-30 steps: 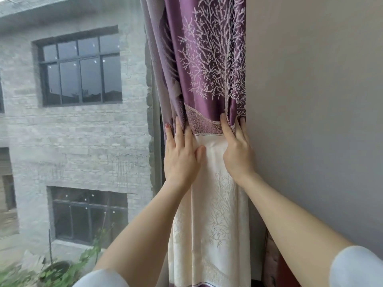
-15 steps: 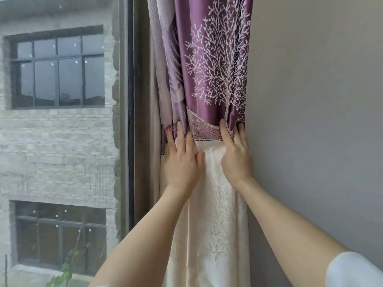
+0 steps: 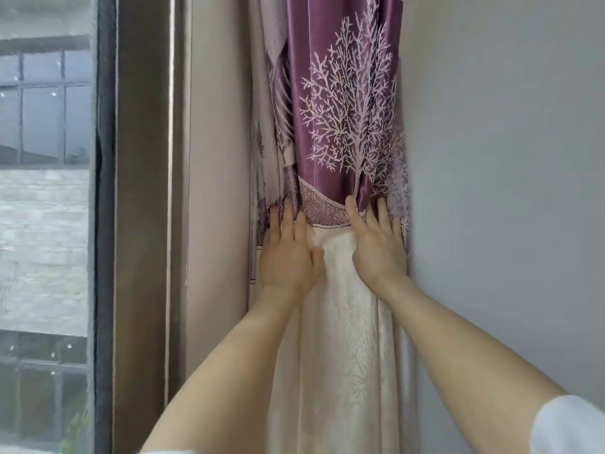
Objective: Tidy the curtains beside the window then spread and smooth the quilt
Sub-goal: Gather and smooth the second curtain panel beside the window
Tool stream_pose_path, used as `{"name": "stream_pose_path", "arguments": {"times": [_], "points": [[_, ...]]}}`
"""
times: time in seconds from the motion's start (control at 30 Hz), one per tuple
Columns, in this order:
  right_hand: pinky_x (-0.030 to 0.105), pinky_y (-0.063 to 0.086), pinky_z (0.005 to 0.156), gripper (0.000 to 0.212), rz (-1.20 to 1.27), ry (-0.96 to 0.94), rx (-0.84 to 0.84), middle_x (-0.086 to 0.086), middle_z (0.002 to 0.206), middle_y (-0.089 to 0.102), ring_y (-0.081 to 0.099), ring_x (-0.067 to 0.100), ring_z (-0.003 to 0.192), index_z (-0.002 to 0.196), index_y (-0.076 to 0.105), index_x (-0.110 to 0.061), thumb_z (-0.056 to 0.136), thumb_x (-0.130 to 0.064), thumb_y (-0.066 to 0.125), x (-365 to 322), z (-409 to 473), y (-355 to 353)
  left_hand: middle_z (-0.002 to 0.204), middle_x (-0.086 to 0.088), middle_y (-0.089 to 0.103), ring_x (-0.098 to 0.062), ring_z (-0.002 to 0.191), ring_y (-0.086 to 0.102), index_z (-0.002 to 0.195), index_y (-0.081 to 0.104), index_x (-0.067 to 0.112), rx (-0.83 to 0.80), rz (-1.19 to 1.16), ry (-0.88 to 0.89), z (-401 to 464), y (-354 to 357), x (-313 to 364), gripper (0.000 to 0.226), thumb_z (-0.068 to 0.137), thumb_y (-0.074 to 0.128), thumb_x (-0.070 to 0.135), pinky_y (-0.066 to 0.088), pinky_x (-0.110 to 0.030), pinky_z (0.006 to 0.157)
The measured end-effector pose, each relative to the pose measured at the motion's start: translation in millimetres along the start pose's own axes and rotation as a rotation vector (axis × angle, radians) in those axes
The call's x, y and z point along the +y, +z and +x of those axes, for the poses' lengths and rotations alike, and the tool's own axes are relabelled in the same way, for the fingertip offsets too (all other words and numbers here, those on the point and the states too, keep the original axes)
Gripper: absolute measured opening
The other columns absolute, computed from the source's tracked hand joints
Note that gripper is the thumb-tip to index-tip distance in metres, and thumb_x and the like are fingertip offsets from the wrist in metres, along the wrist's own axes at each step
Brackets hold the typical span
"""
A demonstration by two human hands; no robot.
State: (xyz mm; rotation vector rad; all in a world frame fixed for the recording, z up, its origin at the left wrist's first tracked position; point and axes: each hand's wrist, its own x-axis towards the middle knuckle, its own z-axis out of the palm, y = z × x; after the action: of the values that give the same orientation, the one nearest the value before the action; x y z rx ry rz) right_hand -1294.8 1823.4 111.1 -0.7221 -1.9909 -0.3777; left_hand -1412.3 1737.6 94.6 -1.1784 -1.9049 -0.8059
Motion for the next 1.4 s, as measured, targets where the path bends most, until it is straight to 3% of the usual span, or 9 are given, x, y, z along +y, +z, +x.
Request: {"name": "stream_pose_path", "arguments": {"times": [0.37,0.5,0.67,0.83,0.97,1.1,1.2,1.27,1.4], "points": [[0.039,0.003,0.119,0.074,0.003,0.001,-0.246,0.011,0.155,0.019,0.002,0.029,0.145,0.147,-0.006,-0.025,0.087,-0.002,0.031,-7,-20,-36,0.150,-0.011,0.025,-0.029,0.141,0.017,0.136,0.038,0.015,-0.002,-0.243,-0.149,-24,-40,12,0.074,0.080,0.049,0.062,0.024,-0.044,0.113],[0.042,0.006,0.118,0.073,0.025,0.012,-0.308,0.005,0.157,0.016,0.002,0.026,0.145,0.147,-0.005,-0.026,0.088,-0.002,0.029,-21,-39,-60,0.142,-0.015,0.032,-0.036,0.126,0.037,0.118,0.045,0.011,0.279,-0.326,-0.302,-35,-86,31,0.070,0.073,0.060,0.061,0.038,-0.050,0.099],[0.043,0.015,0.116,0.068,0.049,-0.007,-0.322,0.006,0.157,0.017,0.006,0.024,0.145,0.148,0.000,-0.022,0.089,-0.005,0.029,-36,-62,-86,0.148,-0.025,0.029,-0.043,0.134,0.031,0.137,0.038,0.017,0.517,0.017,0.001,-35,-144,39,0.078,0.069,0.072,0.035,0.035,-0.055,0.098],[0.048,0.027,0.102,0.049,-0.163,-0.052,-0.162,0.010,0.131,0.053,0.036,0.026,0.128,0.141,0.034,-0.022,0.092,-0.030,0.034,-41,-76,-115,0.154,-0.026,0.006,-0.049,0.138,0.014,0.148,0.013,0.033,0.374,0.145,0.070,-37,-173,40,0.088,0.078,0.066,0.020,0.034,-0.056,0.102],[0.039,0.040,0.072,0.027,-0.253,-0.167,0.204,0.009,0.089,0.058,0.055,0.029,0.087,0.082,0.071,-0.014,0.083,-0.036,0.056,-45,-68,-154,0.154,-0.026,-0.001,-0.048,0.135,0.020,0.147,0.015,0.036,0.276,0.136,0.143,-37,-188,42,0.092,0.075,0.068,0.019,0.044,-0.050,0.092],[0.040,0.045,0.079,0.024,-0.360,-0.232,0.338,0.009,0.111,0.062,0.059,0.028,0.099,0.090,0.065,-0.013,0.076,-0.032,0.064,-51,-43,-189,0.156,-0.016,-0.001,-0.041,0.139,0.015,0.144,0.024,0.034,0.174,0.068,0.139,-32,-194,44,0.083,0.074,0.069,0.032,0.044,-0.049,0.095],[0.054,0.031,0.104,0.061,-0.374,-0.274,0.214,0.009,0.151,0.030,0.038,0.033,0.131,0.140,0.033,-0.025,0.082,-0.023,0.055,-51,-30,-202,0.151,-0.012,0.020,-0.036,0.133,0.031,0.139,0.035,0.031,0.210,-0.096,0.150,-26,-200,45,0.062,0.081,0.059,0.031,0.048,-0.043,0.083],[0.057,0.017,0.111,0.070,-0.295,-0.268,0.124,0.006,0.158,0.004,0.020,0.035,0.140,0.146,0.007,-0.034,0.089,-0.025,0.046,-51,-24,-201,0.141,-0.010,0.034,-0.032,0.122,0.044,0.137,0.037,0.029,0.293,-0.186,0.137,-25,-199,46,0.054,0.086,0.054,0.030,0.048,-0.038,0.072],[0.051,0.015,0.114,0.065,-0.019,-0.204,0.108,-0.004,0.158,-0.010,0.009,0.028,0.145,0.147,-0.001,-0.028,0.096,-0.030,0.038,-52,-15,-188,0.148,-0.004,0.030,-0.026,0.126,0.044,0.146,0.021,0.034,0.397,-0.239,0.119,-25,-183,44,0.063,0.091,0.051,0.030,0.051,-0.037,0.073]]}}
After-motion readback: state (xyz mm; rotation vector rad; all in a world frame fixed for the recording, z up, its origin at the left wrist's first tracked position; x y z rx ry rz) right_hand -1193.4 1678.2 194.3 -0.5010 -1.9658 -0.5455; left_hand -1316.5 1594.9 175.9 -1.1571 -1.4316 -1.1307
